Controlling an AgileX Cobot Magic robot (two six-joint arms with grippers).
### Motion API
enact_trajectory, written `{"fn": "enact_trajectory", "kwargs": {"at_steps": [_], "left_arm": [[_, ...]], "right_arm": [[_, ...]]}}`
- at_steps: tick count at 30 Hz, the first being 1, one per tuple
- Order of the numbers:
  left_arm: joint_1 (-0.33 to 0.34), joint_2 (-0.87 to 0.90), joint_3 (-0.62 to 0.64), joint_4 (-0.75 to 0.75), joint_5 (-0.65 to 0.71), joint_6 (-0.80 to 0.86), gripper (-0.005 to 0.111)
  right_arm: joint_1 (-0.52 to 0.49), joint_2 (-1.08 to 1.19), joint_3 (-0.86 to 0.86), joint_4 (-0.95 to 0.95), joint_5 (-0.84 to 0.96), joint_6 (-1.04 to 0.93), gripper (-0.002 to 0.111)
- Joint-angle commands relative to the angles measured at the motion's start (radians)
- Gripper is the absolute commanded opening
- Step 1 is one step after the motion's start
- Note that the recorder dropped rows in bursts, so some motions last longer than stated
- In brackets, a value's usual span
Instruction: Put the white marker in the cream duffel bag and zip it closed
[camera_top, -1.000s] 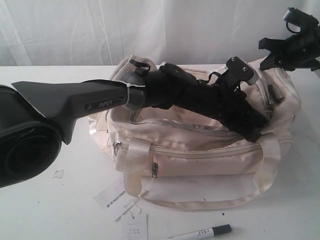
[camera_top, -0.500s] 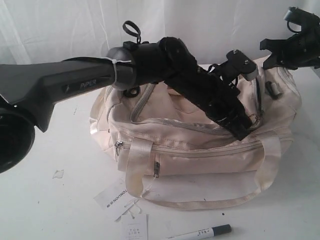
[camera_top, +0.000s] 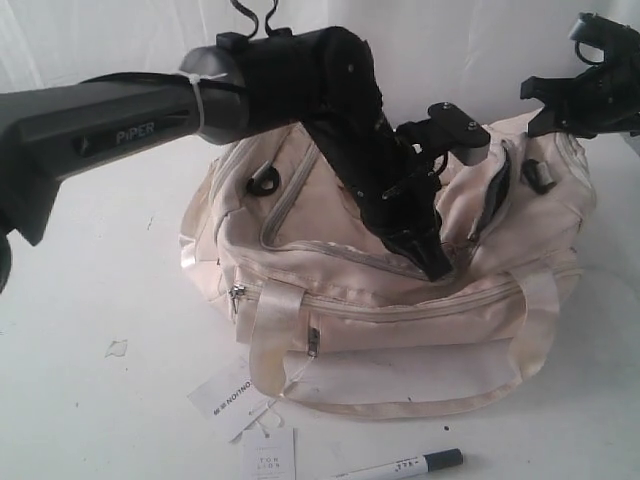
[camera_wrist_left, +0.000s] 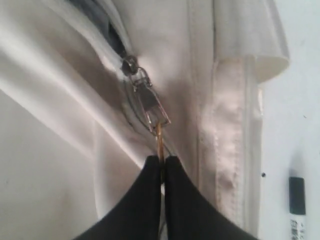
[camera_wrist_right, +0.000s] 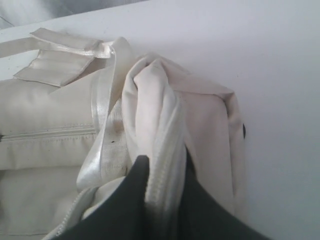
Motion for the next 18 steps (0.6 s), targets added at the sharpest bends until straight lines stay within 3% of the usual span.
{"fn": "enact_trajectory", "kwargs": {"at_steps": [1,9,15,18], "left_arm": [[-0.005,-0.063,0.000,0.017,0.184,-0.027,0.000],[-0.005,-0.113,0.000,0.193,0.302,-0.121,0.000],[-0.005,-0.136,0.000,0.090,0.312,-0.106,0.000],[-0.005,-0.136,0.000,0.057,0.314,-0.106,0.000]], "right_arm": [[-0.014,-0.005,-0.004,-0.021,-0.126,-0.002,0.000],[-0.014,-0.005,-0.004,-0.024,-0.116,-0.002,0.000],[-0.014,-0.005,-0.004,-0.026,-0.130,-0.007,0.001],[-0.014,-0.005,-0.004,-0.027,-0.130,-0.018,0.012]]}}
